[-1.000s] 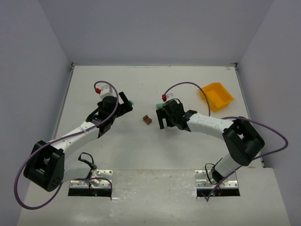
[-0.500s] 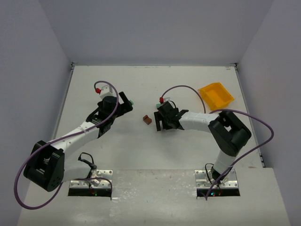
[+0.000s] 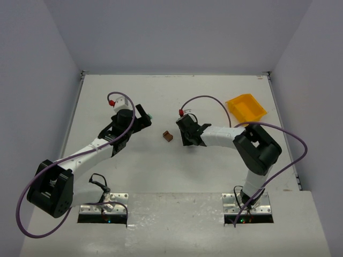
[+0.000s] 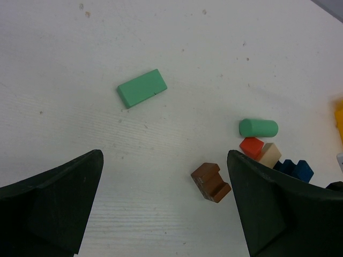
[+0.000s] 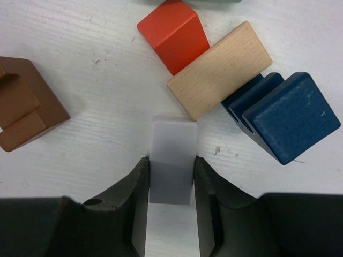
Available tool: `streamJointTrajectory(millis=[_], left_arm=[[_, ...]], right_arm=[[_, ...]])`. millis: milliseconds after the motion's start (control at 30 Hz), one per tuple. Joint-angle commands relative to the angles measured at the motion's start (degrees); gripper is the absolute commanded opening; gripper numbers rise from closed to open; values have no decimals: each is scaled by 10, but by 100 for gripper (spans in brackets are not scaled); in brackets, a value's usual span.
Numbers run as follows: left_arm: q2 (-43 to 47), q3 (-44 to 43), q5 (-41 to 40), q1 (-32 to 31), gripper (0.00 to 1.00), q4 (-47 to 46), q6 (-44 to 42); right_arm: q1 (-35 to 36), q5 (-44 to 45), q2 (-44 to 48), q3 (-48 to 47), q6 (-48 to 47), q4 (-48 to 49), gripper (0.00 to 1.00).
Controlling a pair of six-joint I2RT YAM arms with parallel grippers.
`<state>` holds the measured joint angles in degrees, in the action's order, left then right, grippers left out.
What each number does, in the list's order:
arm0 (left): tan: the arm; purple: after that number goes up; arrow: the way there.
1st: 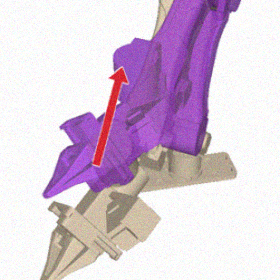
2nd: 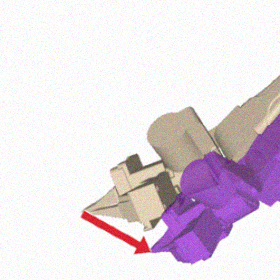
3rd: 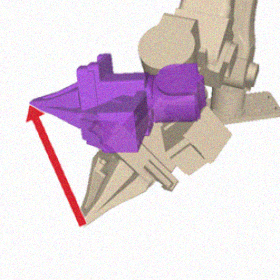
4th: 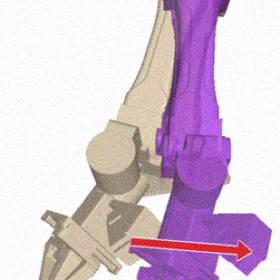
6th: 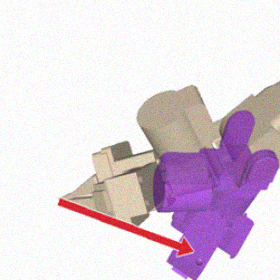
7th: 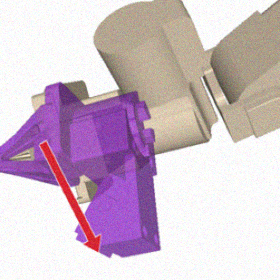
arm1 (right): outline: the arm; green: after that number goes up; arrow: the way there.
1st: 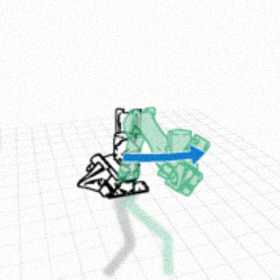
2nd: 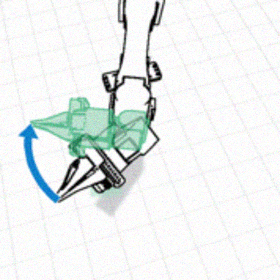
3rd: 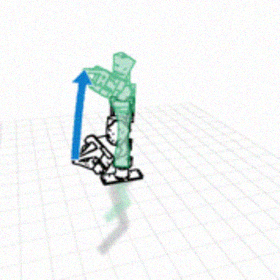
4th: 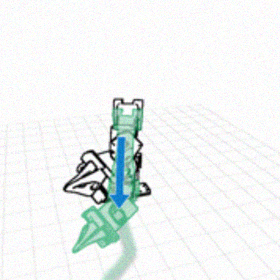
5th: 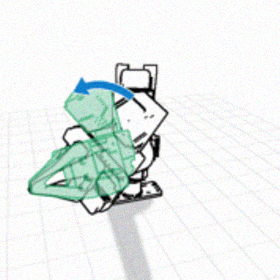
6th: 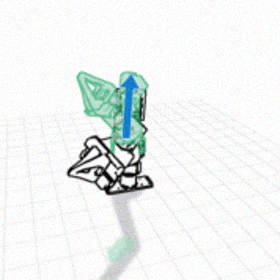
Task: Build the wood block tower
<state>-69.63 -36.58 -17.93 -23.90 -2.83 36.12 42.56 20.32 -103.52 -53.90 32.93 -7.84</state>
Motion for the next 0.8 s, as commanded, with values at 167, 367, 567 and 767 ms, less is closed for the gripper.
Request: streamJointTrajectory(millis=[167, 367, 567, 767], left_arm=[[4, -2, 2, 5, 100, -23, -12], [4, -3, 27, 5, 100, -29, -16], [11, 1, 25, 5, 100, -29, -16], [10, 1, 25, 5, 100, -31, -16]], right_arm=[[5, -195, 147, 97, -376, 65, 7], [5, -424, 216, 157, -580, 41, 5], [5, -416, 205, 150, -584, 15, 5], [11, -445, 156, 112, -576, -3, 5]])
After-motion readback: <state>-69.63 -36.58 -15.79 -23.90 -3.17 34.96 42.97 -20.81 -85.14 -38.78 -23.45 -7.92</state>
